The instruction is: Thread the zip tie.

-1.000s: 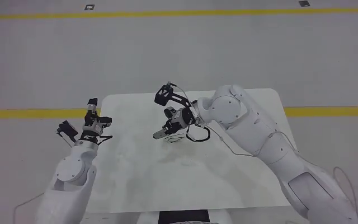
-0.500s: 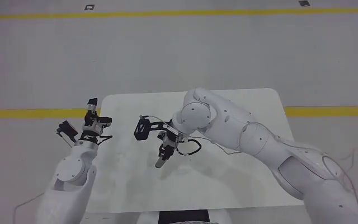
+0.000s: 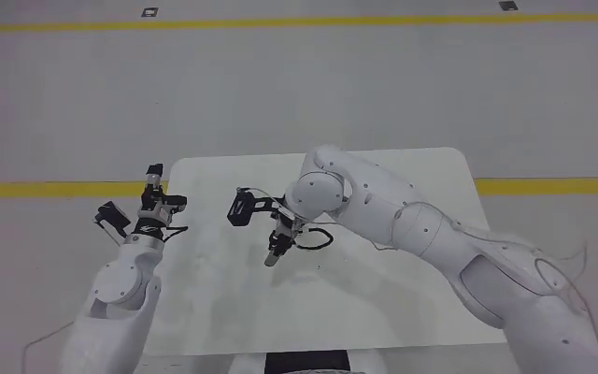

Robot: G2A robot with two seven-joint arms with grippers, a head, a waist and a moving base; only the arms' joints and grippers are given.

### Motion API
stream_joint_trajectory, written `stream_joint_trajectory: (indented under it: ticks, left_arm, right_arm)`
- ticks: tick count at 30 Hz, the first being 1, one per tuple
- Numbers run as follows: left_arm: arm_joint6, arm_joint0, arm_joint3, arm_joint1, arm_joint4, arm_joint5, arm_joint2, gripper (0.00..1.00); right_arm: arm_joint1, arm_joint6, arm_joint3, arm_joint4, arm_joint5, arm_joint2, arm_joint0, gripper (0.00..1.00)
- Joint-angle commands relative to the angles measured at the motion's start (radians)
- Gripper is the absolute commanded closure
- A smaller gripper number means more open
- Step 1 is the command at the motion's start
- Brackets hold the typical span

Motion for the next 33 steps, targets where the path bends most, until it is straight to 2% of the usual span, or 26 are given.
stream_joint_trajectory:
  ticks: [1, 4, 6, 23, 26, 33]
  left_arm:
    - [0.000, 0.000, 0.000, 0.000, 0.000, 0.000, 0.000, 0.00]
    - [0.000, 0.000, 0.000, 0.000, 0.000, 0.000, 0.000, 0.00]
    - [0.000, 0.000, 0.000, 0.000, 0.000, 0.000, 0.000, 0.00]
    - [0.000, 0.000, 0.000, 0.000, 0.000, 0.000, 0.000, 0.00]
    - [0.000, 0.000, 0.000, 0.000, 0.000, 0.000, 0.000, 0.00]
    - [0.000, 0.000, 0.000, 0.000, 0.000, 0.000, 0.000, 0.00]
  right_arm:
    - [-0.013, -0.014, 0.031, -0.030, -0.001, -0.011, 0.013, 0.00]
    - [-0.032, -0.041, 0.066, -0.071, -0.017, -0.029, 0.021, 0.00]
    - [-0.047, -0.027, 0.099, -0.139, -0.026, -0.069, 0.021, 0.00]
    - [-0.048, -0.032, 0.106, -0.160, -0.019, -0.075, 0.019, 0.00]
    - [-0.065, -0.117, 0.134, -0.270, 0.009, -0.105, -0.002, 0.00]
    - [-0.130, -0.197, 0.258, -0.349, -0.016, -0.146, -0.019, 0.00]
